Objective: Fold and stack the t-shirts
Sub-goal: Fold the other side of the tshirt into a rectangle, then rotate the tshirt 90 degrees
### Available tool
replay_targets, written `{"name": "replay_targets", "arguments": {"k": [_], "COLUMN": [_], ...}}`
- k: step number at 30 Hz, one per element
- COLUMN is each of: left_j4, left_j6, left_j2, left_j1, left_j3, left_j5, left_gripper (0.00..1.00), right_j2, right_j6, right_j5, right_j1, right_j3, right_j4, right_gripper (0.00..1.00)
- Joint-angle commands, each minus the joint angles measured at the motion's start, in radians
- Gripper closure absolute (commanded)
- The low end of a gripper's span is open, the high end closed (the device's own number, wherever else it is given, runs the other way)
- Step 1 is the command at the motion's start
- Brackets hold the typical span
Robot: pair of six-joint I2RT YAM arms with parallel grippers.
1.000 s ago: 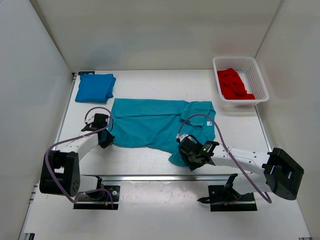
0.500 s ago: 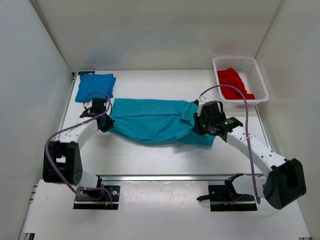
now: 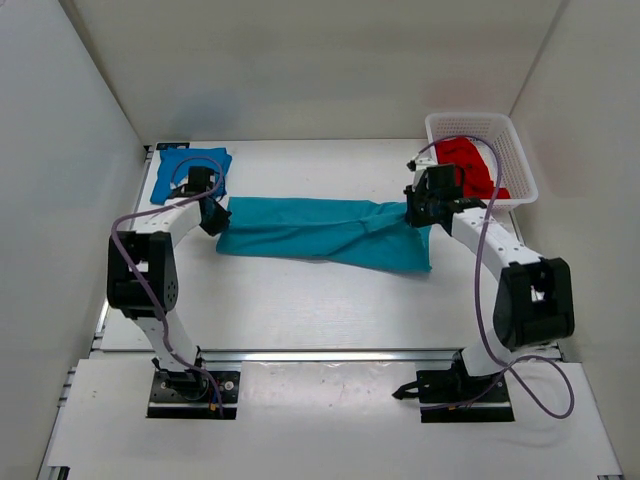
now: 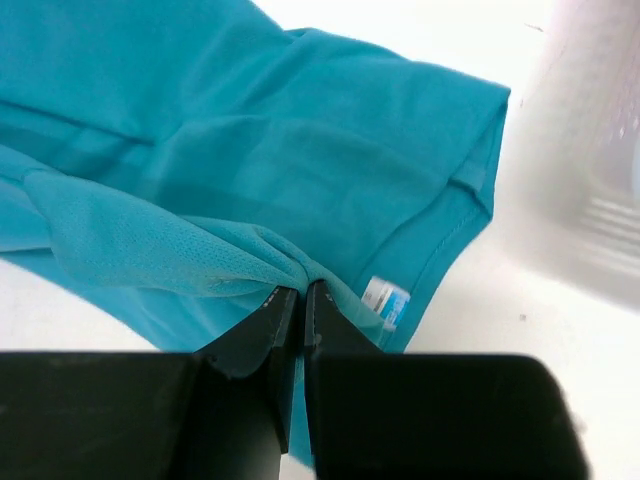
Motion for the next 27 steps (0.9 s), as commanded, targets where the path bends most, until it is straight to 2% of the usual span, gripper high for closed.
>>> {"name": "replay_targets", "arguments": {"k": [1, 3, 4, 5, 6, 7, 8, 10, 14, 16, 20, 24, 27], "left_j4": [-0.006, -0.015, -0.015, -0.014, 0.004, 0.024, 0.031, 0.034, -0.003, 0.009, 0.057, 0.090, 0.046], "left_j6": [0.009, 0.009, 0.014, 0.014, 0.017, 0.026, 0.035, 0.054, 0.112, 0.137, 0.160, 0.192, 0.221], "left_j2": [0.047, 0.070, 0.095, 0.101, 0.110, 0.112, 0.115, 0.103, 0.072, 0.044, 0.075, 0.167, 0.245], "left_j1": [0.010, 0.008, 0.010, 0.019, 0.022, 0.028, 0.025, 0.020, -0.024, -0.053, -0.070, -0.122, -0.147], "left_j3": [0.105, 0.125, 0.139, 0.142, 0.147, 0.159, 0.168, 0.210, 0.296, 0.288, 0.276, 0.297, 0.336], "left_j5": [-0.013, -0.021, -0.008, 0.006, 0.020, 0.026, 0.026, 0.011, -0.064, -0.063, 0.014, 0.092, 0.120], "left_gripper": [1.00, 1.00, 0.94, 0.84, 0.53, 0.18, 0.04, 0.01, 0.01, 0.01, 0.01, 0.01, 0.01], "right_j2": [0.090, 0.142, 0.176, 0.186, 0.219, 0.233, 0.247, 0.267, 0.204, 0.113, -0.007, -0.073, -0.083], "right_j6": [-0.052, -0.057, -0.060, -0.066, -0.061, -0.060, -0.063, -0.052, -0.006, 0.047, 0.196, 0.262, 0.337], "right_j5": [-0.024, -0.020, -0.023, -0.027, -0.018, -0.001, 0.013, 0.020, 0.005, -0.015, -0.165, -0.177, -0.217], "right_j1": [-0.024, -0.031, -0.037, -0.041, -0.041, -0.048, -0.051, -0.053, -0.036, -0.021, -0.007, 0.050, 0.047], "right_j3": [0.082, 0.145, 0.166, 0.177, 0.188, 0.197, 0.223, 0.274, 0.286, 0.225, -0.020, -0.169, -0.253], "right_j4": [0.085, 0.085, 0.085, 0.085, 0.105, 0.099, 0.102, 0.082, 0.030, 0.061, 0.133, 0.168, 0.220], "right_gripper": [1.00, 1.00, 0.98, 0.91, 0.76, 0.70, 0.60, 0.58, 0.43, 0.28, 0.21, 0.18, 0.11]}}
